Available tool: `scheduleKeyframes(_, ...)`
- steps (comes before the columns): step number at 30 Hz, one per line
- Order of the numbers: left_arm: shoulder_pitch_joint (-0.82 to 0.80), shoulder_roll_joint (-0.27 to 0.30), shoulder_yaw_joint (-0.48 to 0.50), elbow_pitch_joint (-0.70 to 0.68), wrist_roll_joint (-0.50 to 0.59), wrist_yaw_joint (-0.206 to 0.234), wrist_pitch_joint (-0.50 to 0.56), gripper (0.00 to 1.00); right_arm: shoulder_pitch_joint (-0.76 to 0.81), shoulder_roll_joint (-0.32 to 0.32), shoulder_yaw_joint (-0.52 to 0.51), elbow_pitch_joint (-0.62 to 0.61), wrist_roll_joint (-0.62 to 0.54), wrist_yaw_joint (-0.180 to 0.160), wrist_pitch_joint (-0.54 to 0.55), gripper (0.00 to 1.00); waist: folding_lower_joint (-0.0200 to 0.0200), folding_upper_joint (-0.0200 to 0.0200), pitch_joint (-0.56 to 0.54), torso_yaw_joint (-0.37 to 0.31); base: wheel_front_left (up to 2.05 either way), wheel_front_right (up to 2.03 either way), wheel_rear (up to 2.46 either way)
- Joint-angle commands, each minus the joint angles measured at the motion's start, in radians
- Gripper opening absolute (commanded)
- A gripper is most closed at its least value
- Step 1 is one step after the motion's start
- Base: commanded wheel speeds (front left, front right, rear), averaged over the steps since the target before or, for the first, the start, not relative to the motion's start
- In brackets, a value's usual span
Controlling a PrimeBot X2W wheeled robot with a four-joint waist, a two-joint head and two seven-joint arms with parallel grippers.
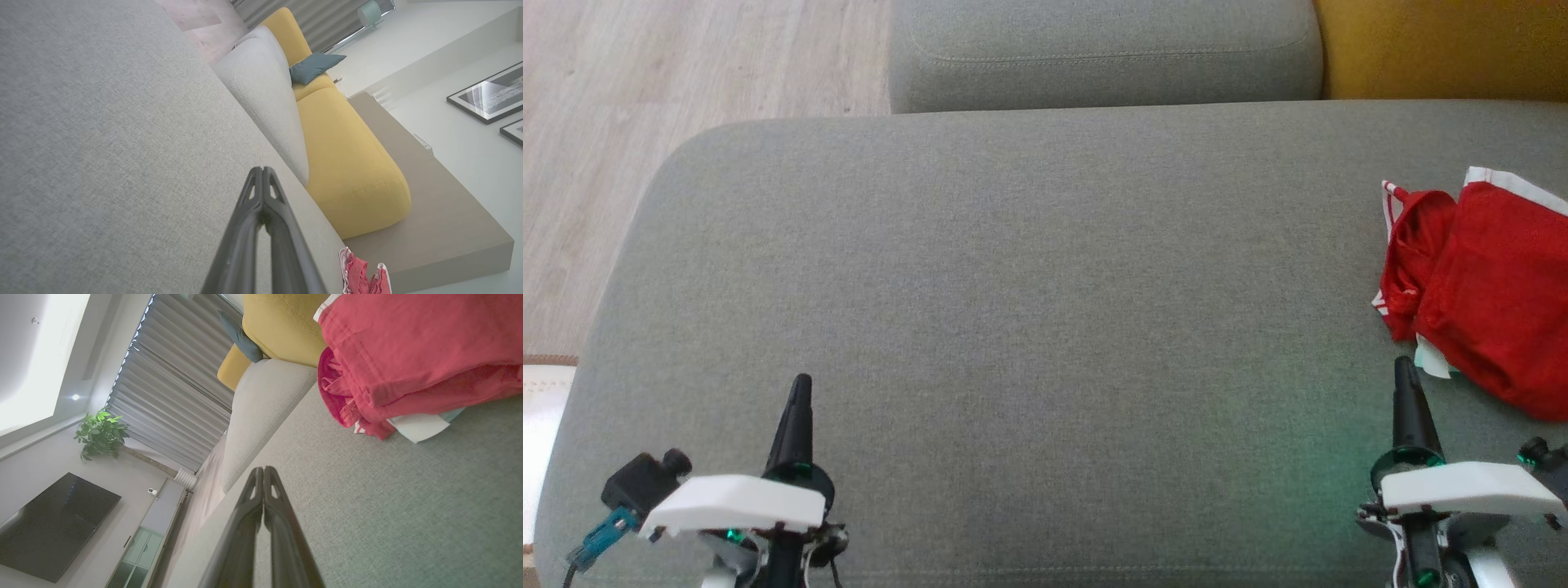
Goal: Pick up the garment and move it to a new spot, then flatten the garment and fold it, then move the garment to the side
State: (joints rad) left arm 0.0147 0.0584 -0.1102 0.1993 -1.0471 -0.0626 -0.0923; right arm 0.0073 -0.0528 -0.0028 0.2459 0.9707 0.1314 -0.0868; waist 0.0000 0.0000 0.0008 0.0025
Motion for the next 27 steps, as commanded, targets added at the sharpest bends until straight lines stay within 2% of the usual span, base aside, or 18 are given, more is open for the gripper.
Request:
scheduleKeyframes(1, -0.055, 0.015, 0.032, -0.025, -0.024, -0.011, 0.005, 0.0, -0.061, -0.021, 0.006, -0.028, 0.026, 0.0, 0.004, 0.0, 0.0, 0.0, 0.0, 0.0, 0.0, 0.0, 0.0)
scheduleKeyframes(27, -0.085, 0.017, 0.103, 0.007, -0.288, -0.037, 0.083, 0.0, -0.085, -0.022, -0.031, -0.017, 0.323, -0.001, 0.081, 0.0, 0.0, 0.0, 0.001, -0.001, 0.0, 0.0, 0.0)
